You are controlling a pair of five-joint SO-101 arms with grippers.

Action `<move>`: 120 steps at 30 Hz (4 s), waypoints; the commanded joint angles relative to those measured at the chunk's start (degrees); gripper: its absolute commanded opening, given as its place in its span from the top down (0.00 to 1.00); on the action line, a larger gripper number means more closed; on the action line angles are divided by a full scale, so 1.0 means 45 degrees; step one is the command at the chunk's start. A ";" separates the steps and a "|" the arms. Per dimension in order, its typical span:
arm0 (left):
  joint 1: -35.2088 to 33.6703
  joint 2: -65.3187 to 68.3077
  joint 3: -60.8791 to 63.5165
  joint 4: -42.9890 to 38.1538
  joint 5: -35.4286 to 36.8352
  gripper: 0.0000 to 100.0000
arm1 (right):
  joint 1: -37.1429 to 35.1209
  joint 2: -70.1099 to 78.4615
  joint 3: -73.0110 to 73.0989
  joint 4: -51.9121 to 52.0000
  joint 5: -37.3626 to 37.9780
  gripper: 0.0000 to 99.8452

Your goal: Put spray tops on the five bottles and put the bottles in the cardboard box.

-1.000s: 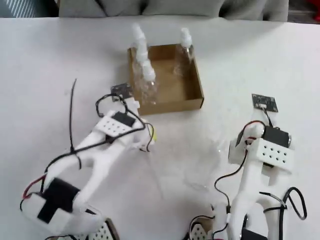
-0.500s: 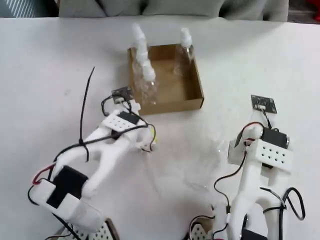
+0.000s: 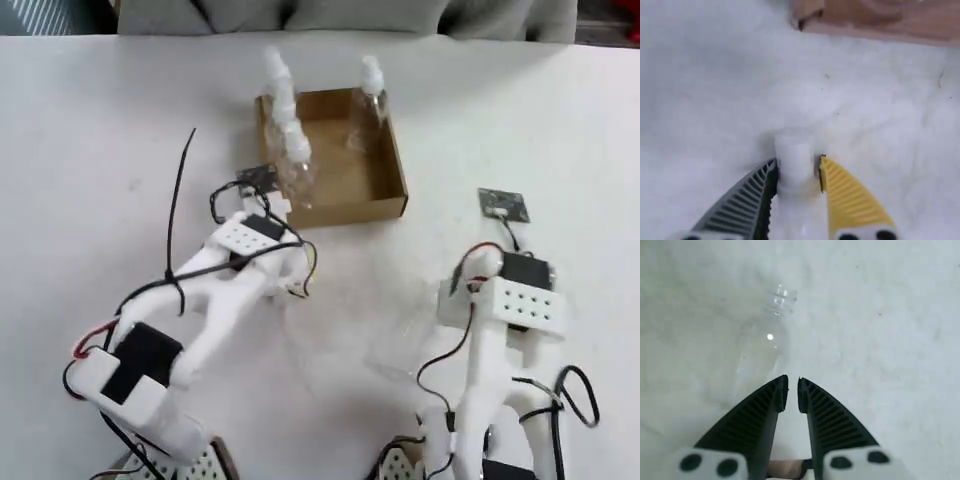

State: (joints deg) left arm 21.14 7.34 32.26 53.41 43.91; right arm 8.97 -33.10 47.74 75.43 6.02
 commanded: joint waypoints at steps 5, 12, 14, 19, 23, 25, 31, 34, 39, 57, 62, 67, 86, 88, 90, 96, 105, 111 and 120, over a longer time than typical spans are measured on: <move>-0.0029 0.0029 -0.0352 0.0293 -0.0703 0.98 | -0.1963 -0.0361 -0.0195 -0.1084 -0.1758 0.98; -0.0303 0.0029 -0.0430 0.0215 -0.0723 0.98 | -0.2198 -0.0322 -0.0137 -0.1338 -0.3790 0.81; -0.0303 0.0010 -0.0430 0.0215 -0.0723 0.98 | -0.2217 -0.0303 -0.0117 -0.1475 -0.4552 0.78; -0.0537 0.0010 -0.0430 0.0215 -0.0723 0.98 | -0.2256 0.0186 0.0918 -0.2999 -0.7111 0.69; -0.0791 0.0010 -0.0430 0.0215 -0.0723 0.98 | -0.2471 0.1123 0.0996 -0.3389 -0.7228 0.66; -0.0791 0.0010 -0.0430 0.0215 -0.0723 0.98 | -0.2764 0.1592 0.0781 -0.3389 -0.7228 0.66; -0.0791 0.0029 -0.0391 0.0215 -0.0723 0.98 | -0.2921 0.3175 0.0117 -0.3389 -0.7228 0.66; -0.0791 0.0029 -0.0371 0.0215 -0.0723 0.98 | -0.2842 0.4132 -0.0332 -0.3409 -0.7228 0.66; -0.0791 0.0029 -0.0332 0.0215 -0.0723 0.98 | -0.2745 0.5597 -0.1094 -0.3370 -0.7131 0.69; -0.0850 0.0029 -0.0313 0.0215 -0.0742 0.98 | -0.0557 0.3526 -0.2696 -0.2725 0.0254 0.98; -0.0850 0.0029 -0.0313 0.0215 -0.0742 0.98 | -0.1358 -0.0186 -0.2422 -0.1612 0.1250 0.98; -0.0850 0.0029 -0.0313 0.0215 -0.0742 0.98 | -0.2491 -0.3214 0.0176 -0.2276 0.1250 0.98; -0.0850 0.0010 -0.0313 0.0293 -0.1563 0.98 | -0.2647 -0.9934 0.6173 -1.1770 0.1250 0.98; -0.0850 -0.0010 -0.0313 0.0293 -0.1563 0.98 | -0.2667 -1.0208 0.7228 -1.3333 0.1231 0.98; -0.0850 -0.0068 -0.0313 0.0293 -0.1856 0.98 | -0.2667 -1.0422 0.8107 -1.5033 0.1231 0.98; -0.0850 -0.2139 0.0899 -0.0020 -0.2442 0.98 | -0.3487 -1.0325 0.8518 -1.7045 0.0547 0.98; -0.1748 -0.6379 0.2012 -0.0313 -0.2579 0.98 | -0.4855 -1.0403 0.8713 -1.5639 -0.1465 0.98; -0.1651 -0.9836 0.1739 -0.0332 -0.6173 0.98 | -0.5324 -1.0403 0.8908 -1.4291 -0.1895 0.98; -0.1631 -1.2239 -0.1954 -0.2090 -0.8010 0.98 | -0.7375 -1.0422 0.8908 -1.2611 -0.1875 0.98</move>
State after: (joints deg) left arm 14.02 -45.05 31.56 47.43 12.62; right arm -21.19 -78.99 88.44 16.70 -1.89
